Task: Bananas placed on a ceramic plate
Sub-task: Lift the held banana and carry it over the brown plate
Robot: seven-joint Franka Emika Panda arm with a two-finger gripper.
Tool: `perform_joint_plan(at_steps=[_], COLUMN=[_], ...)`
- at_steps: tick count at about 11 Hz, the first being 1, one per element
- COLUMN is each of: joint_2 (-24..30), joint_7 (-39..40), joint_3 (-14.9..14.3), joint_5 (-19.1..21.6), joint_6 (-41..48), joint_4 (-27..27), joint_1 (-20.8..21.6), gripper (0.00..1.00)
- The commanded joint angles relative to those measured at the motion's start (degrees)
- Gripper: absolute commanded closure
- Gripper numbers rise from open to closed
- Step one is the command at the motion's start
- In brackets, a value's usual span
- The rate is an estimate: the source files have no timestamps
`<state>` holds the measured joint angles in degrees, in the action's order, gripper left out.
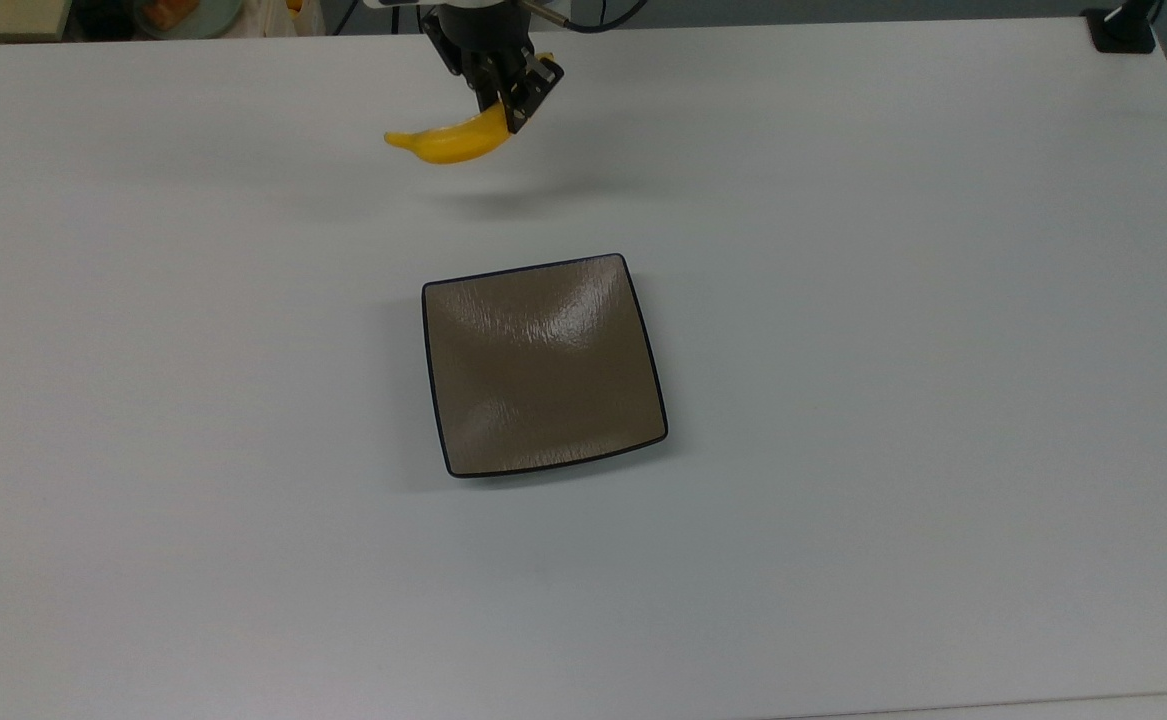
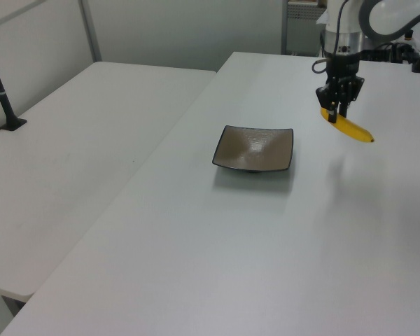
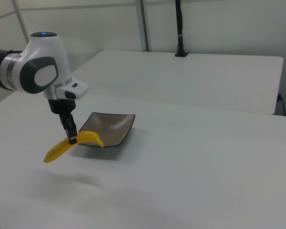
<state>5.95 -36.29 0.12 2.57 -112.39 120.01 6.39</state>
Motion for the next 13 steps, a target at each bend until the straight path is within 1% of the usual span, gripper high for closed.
perform_joint_plan(at_steps=[1, 3, 6, 7, 8, 10, 13], joint_2=[-7.17, -9.80, -17.53, -19.38, -20.88, -21.94, -25.54], joint_7=[2.10, 2.10, 1.22, 1.13, 1.13, 1.13, 1.22], joint_3=[0.59, 0.59, 0.59, 0.59, 0.59, 0.59, 0.59], joint_5=[-0.90, -0.64, 0.15, 0.41, 0.50, 1.11, 2.43], joint_6=[3.32, 2.53, 2.44, 2.27, 0.79, -4.30, -10.63], joint_4=[-10.57, -14.61, -23.39, -24.99, -26.31, -26.50, -26.67], joint_1=[-0.50, -0.59, -0.68, -0.68, -0.68, -0.59, -0.33], gripper=[0.72, 0.72, 0.72, 0.72, 0.72, 0.72, 0.72])
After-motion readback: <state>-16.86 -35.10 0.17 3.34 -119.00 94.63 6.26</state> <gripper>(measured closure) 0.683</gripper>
